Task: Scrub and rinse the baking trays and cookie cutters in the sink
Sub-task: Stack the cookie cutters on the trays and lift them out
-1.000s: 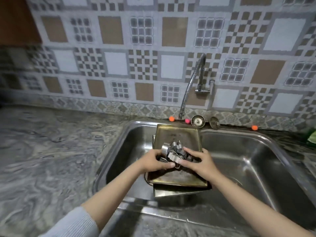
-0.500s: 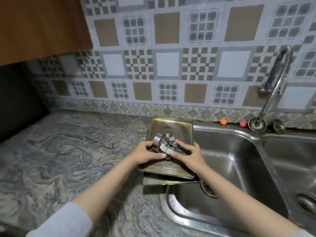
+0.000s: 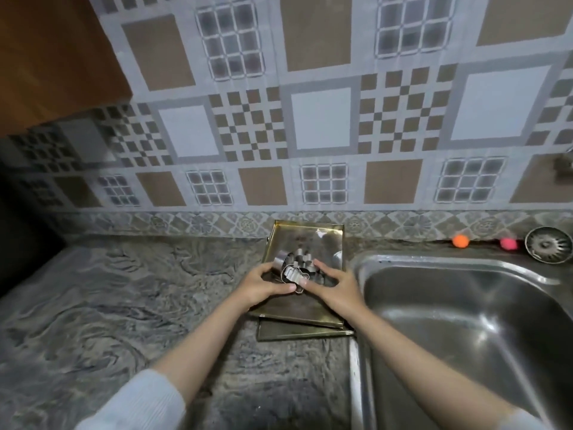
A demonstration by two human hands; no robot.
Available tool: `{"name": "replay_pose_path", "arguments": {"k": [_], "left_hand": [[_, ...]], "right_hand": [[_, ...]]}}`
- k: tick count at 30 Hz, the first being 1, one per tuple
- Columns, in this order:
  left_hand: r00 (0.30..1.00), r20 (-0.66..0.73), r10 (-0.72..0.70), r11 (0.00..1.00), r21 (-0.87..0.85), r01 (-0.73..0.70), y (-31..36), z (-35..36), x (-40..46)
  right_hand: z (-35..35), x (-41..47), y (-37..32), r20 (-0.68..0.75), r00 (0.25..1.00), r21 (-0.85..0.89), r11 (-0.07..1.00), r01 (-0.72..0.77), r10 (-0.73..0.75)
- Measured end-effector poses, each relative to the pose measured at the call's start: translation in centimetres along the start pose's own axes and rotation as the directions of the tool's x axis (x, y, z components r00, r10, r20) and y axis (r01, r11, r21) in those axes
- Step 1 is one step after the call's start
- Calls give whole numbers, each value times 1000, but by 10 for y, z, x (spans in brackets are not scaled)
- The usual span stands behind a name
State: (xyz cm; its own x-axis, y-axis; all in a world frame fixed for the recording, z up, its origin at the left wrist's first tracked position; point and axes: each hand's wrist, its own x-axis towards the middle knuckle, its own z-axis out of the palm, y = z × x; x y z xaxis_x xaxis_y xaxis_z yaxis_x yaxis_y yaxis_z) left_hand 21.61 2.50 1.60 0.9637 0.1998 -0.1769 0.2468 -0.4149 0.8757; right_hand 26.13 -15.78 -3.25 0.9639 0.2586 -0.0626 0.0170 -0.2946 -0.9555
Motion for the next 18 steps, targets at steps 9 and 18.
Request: {"name": "replay_pose_path", "arguments": {"k": [9,18], "left_hand": [[1000,16,22,997,-68,-21,-16,-15,26],[972,-206,112,940,-294,-171,-38,-32,-83]], "right_hand": [[12,14,0,-21,999,-32,999,-38,37],[-70,-132,-191,-636,584,10,751,660,-505]]}}
